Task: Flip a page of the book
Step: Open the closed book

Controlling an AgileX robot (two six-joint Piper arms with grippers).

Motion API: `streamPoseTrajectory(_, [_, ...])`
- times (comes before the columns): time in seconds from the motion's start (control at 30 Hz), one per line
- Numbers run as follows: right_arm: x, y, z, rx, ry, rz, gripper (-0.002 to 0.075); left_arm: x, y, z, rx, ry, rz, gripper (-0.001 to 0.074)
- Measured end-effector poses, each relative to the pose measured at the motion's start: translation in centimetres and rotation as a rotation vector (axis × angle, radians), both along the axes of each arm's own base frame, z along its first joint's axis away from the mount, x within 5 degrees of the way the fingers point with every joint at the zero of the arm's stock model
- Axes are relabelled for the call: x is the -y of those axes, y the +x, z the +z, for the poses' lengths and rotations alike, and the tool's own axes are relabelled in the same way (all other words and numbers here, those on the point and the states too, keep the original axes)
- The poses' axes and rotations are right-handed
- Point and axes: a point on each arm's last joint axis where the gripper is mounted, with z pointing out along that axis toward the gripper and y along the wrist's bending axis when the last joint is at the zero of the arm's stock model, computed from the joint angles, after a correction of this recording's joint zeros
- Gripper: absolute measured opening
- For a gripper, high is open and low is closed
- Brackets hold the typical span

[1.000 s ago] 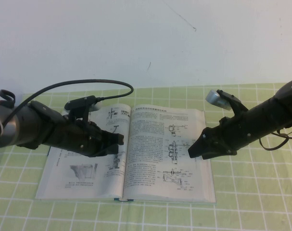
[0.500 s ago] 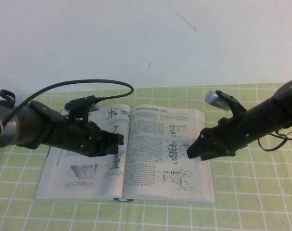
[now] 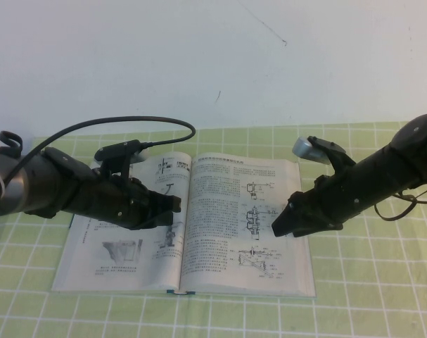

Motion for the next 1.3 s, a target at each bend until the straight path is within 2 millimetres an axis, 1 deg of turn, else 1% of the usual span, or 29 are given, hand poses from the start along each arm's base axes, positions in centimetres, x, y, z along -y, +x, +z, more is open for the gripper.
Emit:
streamPoseTrajectory(0.17, [1.0,0.3,-0.2,0.002,-0.027,-0.013,0.0415,0.0,0.0,0.0,0.000,0.000,0.000,-0.0002])
streamPoseTrajectory(0.3, [1.1,0.3,-0.2,-0.008,-0.025,-0.014,0.0415,0.0,0.0,0.0,0.000,0.000,0.000,-0.0002])
streamPoseTrajectory(0.7, [0.9,0.0,-0.1,-0.044,0.013,-0.007,0.0415,0.0,0.0,0.0,-0.001,-0.001,0.001,-0.0002])
streamPoseTrajectory(0.97, [0.2,0.0,-1.2,-0.093,0.068,-0.016,0.0414,0.0,0.0,0.0,-0.003,-0.004,0.006,-0.0002])
streamPoseTrajectory(1.3, [-0.7,0.0,-1.4,-0.106,0.140,0.012,0.0412,0.0,0.0,-0.1,-0.006,-0.007,0.011,-0.0002])
